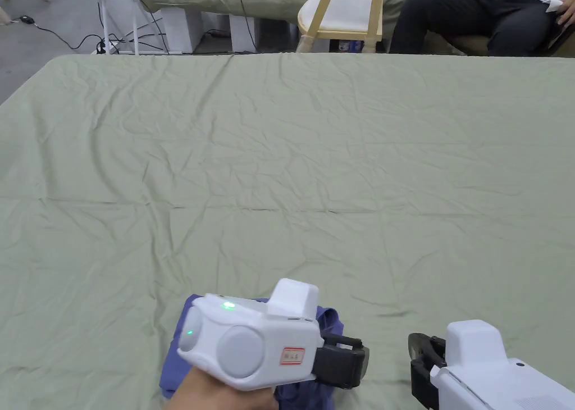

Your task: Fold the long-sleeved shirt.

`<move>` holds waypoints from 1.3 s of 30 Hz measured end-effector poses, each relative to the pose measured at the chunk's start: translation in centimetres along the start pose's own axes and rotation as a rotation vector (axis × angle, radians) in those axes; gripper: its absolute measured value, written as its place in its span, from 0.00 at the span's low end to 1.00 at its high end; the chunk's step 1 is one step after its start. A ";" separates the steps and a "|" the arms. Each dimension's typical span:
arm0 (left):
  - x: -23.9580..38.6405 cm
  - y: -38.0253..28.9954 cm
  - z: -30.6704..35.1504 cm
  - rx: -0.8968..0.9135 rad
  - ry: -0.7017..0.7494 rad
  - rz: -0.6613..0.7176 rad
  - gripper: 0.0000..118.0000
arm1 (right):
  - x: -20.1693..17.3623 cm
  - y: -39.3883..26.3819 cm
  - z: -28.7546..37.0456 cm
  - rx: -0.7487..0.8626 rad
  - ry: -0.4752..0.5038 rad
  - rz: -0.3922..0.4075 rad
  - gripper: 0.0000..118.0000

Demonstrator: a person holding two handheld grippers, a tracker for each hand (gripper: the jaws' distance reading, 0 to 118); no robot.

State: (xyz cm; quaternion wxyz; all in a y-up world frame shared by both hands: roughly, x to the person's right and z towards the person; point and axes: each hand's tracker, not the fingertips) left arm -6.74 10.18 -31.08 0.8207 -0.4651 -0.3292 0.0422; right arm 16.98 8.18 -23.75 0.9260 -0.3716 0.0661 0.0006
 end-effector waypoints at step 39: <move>2.1 -2.8 -0.8 0.190 0.194 -0.125 0.00 | -0.3 0.8 1.1 0.053 0.035 0.002 0.02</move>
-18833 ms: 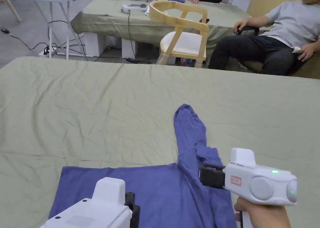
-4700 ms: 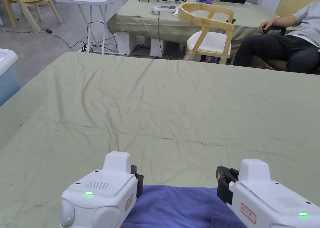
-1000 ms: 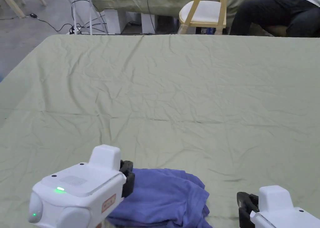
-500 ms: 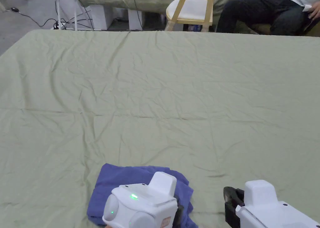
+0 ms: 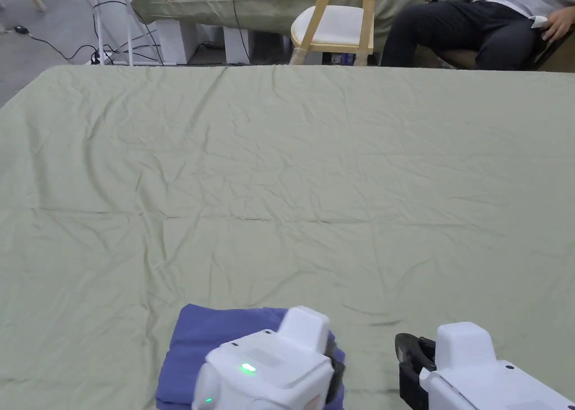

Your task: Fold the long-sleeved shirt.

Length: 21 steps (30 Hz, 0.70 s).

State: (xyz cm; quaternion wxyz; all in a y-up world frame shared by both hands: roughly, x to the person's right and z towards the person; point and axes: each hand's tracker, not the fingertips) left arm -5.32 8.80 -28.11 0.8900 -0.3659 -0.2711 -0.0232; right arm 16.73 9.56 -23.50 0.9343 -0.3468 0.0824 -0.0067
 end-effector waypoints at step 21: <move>-10.3 -2.0 8.1 0.029 0.212 0.212 0.00 | -5.7 3.5 -8.9 -0.295 0.233 -0.023 0.02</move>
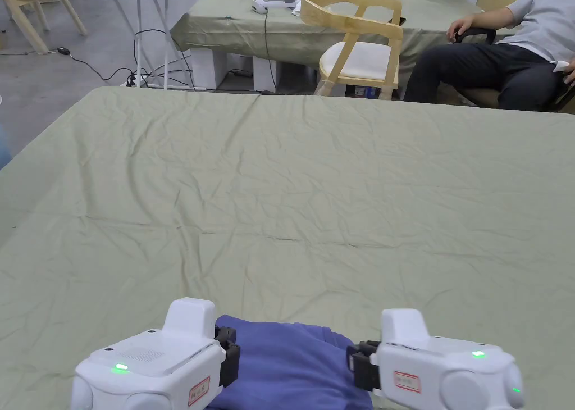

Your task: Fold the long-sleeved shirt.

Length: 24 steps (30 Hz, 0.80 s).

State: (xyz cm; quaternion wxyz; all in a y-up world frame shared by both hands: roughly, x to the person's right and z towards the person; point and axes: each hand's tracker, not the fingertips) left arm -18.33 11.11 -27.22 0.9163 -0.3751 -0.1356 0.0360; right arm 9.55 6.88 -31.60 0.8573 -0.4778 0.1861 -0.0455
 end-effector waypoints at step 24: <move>-10.0 0.3 -13.2 -0.425 -0.340 0.253 0.70 | 1.1 -1.3 -5.5 -0.133 0.008 0.009 0.01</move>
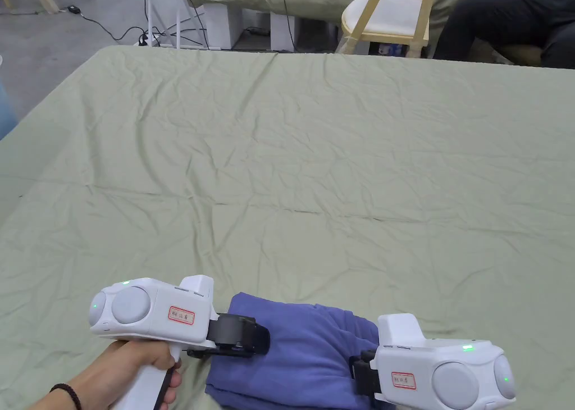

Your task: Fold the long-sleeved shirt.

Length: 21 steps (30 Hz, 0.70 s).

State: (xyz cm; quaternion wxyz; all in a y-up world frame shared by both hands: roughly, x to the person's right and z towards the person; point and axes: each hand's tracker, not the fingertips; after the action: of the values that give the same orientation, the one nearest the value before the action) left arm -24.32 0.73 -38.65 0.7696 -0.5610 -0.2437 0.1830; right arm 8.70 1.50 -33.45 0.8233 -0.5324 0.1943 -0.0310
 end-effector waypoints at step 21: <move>-0.7 -0.7 10.9 0.239 0.034 -0.068 0.05 | -5.0 2.6 0.1 0.090 0.041 0.047 0.01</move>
State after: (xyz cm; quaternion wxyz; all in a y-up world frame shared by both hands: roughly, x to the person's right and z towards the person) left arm -31.25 8.59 -35.34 0.8409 -0.4597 -0.2258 0.1750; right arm 3.73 3.98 -34.33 0.8427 -0.4893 0.2223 -0.0312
